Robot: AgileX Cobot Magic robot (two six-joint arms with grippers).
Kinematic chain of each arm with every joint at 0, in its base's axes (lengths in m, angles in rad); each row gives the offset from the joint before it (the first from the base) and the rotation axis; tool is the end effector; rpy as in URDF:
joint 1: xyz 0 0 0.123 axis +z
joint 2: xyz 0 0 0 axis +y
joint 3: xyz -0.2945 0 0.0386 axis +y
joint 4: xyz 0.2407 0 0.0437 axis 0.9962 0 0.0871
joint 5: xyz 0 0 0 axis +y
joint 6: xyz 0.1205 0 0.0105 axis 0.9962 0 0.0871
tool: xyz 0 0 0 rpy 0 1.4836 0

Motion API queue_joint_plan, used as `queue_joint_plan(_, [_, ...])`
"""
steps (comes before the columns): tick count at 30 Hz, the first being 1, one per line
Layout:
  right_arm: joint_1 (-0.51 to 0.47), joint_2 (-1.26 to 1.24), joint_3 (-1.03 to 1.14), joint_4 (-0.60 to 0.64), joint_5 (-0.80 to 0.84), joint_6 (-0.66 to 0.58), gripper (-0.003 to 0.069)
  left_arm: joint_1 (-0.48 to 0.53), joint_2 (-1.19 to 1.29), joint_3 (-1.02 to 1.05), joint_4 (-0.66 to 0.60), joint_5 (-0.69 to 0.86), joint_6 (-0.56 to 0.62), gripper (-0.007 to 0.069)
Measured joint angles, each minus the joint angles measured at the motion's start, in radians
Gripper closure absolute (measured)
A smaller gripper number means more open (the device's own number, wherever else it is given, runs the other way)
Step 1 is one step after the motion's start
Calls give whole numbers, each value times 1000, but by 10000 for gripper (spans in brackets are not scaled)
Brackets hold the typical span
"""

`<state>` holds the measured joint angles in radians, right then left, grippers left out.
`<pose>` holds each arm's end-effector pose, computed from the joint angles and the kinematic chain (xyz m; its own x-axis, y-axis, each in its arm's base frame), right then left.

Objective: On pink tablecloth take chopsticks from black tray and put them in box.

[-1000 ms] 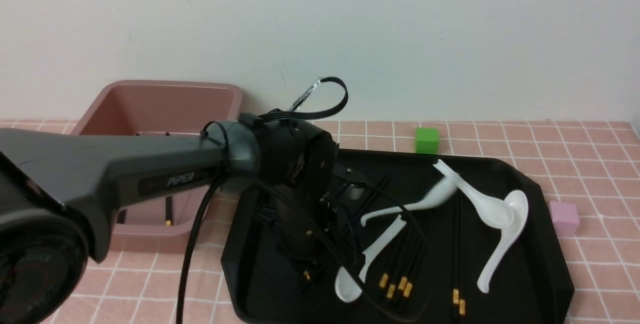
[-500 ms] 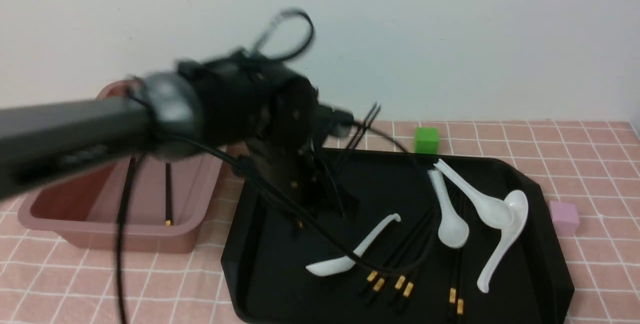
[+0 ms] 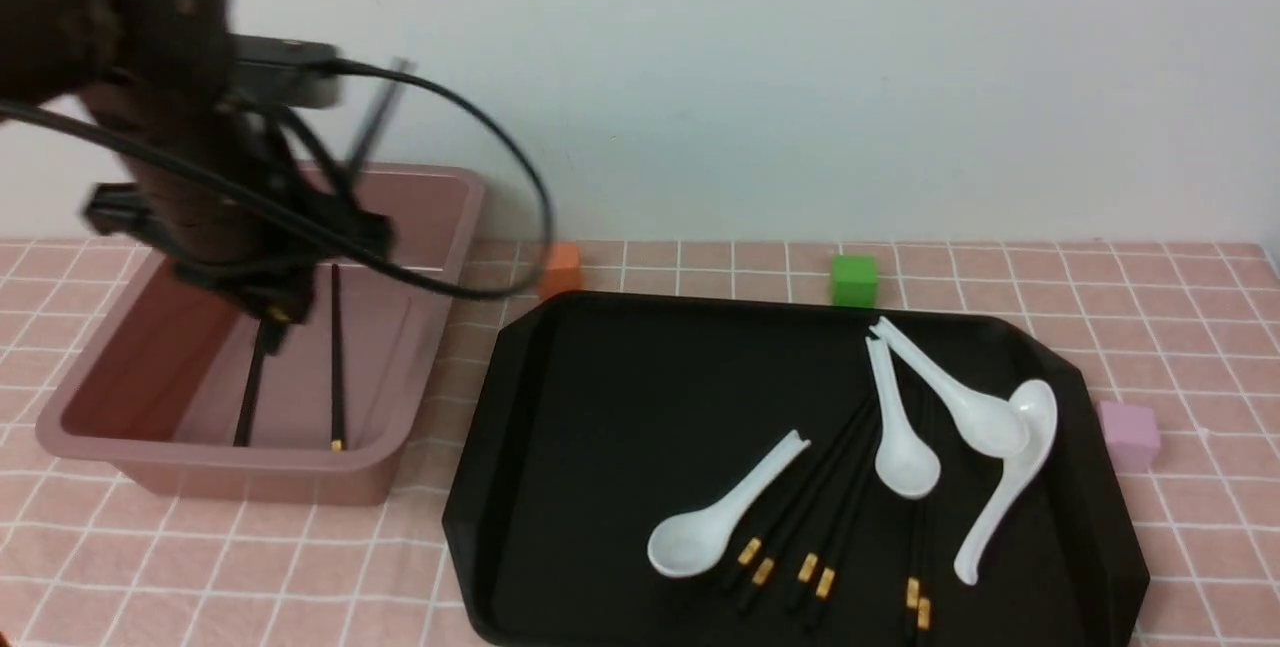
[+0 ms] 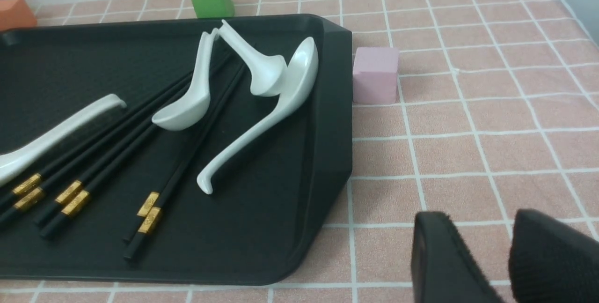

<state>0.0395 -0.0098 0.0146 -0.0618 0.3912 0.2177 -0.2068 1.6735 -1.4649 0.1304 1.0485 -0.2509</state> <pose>0.0613 -0.0004 0.1646 -0.3019 0.1480 -0.9418 0.0316 0.9889 0.1453 0.3555 -0.0607 0.2944 -0.9139 0.0044 -0.4060 -0.0081 0.9995 0.0292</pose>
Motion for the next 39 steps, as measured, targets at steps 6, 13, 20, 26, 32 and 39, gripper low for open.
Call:
queue_joint_plan(6, [0,0,0,0,0,0,419,84,48,0,4,-23,34,498])
queue_joint_plan(13, [0,0,0,0,0,0,419,87,146,0,24,-53,42,498])
queue_joint_plan(20, [0,0,0,0,0,-1,419,87,175,0,30,-63,42,434])
queue_joint_plan(26, [0,0,0,0,0,-1,419,87,136,0,30,-65,37,231])
queue_joint_plan(32, [0,0,0,0,0,-1,419,87,-54,3,15,-64,-2,327])
queue_joint_plan(39, [0,0,0,0,0,-1,419,87,-461,167,-79,-176,-3,638])
